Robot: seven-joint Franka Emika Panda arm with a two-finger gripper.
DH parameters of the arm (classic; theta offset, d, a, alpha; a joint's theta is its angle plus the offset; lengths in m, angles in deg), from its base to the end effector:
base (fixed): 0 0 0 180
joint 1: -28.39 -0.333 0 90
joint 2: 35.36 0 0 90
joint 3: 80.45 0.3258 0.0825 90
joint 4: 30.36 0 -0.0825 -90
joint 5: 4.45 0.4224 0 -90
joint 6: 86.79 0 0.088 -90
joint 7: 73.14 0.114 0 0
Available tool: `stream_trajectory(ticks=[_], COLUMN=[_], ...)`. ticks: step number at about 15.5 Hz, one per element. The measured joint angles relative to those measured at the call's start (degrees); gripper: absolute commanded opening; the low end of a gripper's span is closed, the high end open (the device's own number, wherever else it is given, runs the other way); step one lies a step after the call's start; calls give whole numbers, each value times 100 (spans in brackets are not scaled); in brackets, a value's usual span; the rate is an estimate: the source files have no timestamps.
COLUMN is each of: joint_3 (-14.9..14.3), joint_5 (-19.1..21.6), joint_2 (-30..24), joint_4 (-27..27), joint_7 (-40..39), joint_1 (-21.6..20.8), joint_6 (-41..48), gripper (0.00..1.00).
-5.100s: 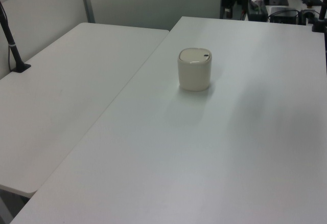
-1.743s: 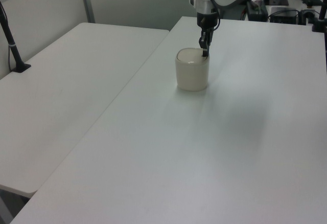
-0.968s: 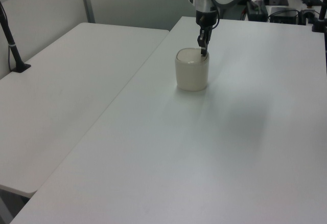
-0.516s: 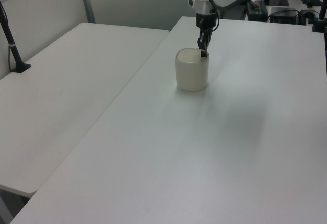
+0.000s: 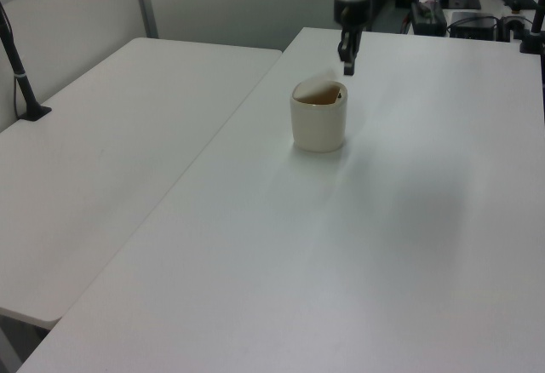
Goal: Open the trash bin
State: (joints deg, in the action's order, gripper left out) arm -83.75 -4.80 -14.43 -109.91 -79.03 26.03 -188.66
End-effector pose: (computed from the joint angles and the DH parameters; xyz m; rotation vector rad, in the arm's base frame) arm 0.7144 -0.0061 0.5007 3.1102 0.1426 0.0362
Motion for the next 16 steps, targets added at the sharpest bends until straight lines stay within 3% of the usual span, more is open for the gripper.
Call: stream_trajectory(ticks=[1, 3, 8, 16], joint_3=[-1, -4, -53, -141], joint_5=[0, 0, 0, -1], joint_2=[-240, -540, -1002, -1112], joint_4=[3, 1, -102, -143], joint_7=[1, 5, 356, 519], joint_1=[1, 2, 26, 97], joint_6=[401, 937, 1271, 1271], gripper=[40, 99, 100, 100])
